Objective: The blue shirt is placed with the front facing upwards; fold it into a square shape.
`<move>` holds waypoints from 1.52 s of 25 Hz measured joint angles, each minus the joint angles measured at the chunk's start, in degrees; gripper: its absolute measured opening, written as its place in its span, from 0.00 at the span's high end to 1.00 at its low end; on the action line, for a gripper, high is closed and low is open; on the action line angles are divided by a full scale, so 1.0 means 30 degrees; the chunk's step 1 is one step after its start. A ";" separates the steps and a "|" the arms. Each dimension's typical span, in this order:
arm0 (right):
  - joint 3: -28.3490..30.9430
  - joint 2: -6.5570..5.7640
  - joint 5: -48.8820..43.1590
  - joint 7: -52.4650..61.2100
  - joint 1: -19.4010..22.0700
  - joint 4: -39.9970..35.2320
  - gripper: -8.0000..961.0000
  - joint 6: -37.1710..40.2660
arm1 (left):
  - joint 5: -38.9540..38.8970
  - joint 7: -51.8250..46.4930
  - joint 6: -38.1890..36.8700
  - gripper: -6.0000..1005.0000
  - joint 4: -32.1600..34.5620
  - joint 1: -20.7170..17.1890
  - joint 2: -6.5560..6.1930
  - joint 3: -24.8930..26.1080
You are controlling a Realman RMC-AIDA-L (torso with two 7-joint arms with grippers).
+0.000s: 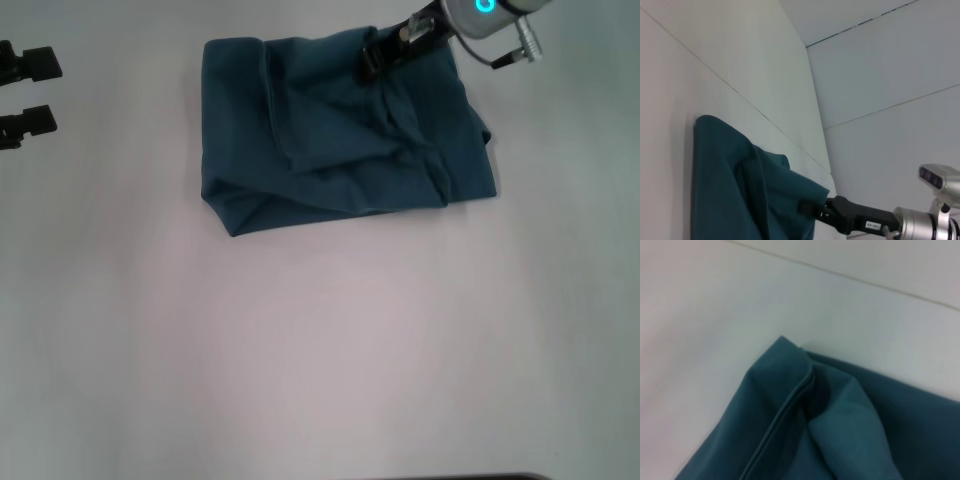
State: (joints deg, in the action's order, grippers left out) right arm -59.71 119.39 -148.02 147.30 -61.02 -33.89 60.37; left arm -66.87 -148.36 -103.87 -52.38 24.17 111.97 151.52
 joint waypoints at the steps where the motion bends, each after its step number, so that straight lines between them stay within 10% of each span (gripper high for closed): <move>1: 0.0028 -0.0023 0.0000 0.0090 0.0071 -0.0317 0.86 0.0191 | -0.0001 0.0000 0.0001 0.10 0.0000 -0.0001 0.0000 0.0000; 13: 0.0127 -0.0577 -0.0027 0.1401 0.1258 -0.4499 0.90 0.2658 | -0.0034 0.0001 -0.0014 0.10 -0.0001 -0.0040 0.0012 0.0000; 38: 0.0016 -0.0596 -0.2054 0.1692 0.0810 -0.3037 0.90 0.1036 | -0.0029 0.0028 -0.0006 0.10 0.0000 -0.0091 0.0146 0.0032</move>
State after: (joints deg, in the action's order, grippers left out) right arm -59.66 117.60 -154.18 152.38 -58.59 -43.00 63.48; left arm -66.96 -148.27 -103.89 -52.38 23.90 112.41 151.62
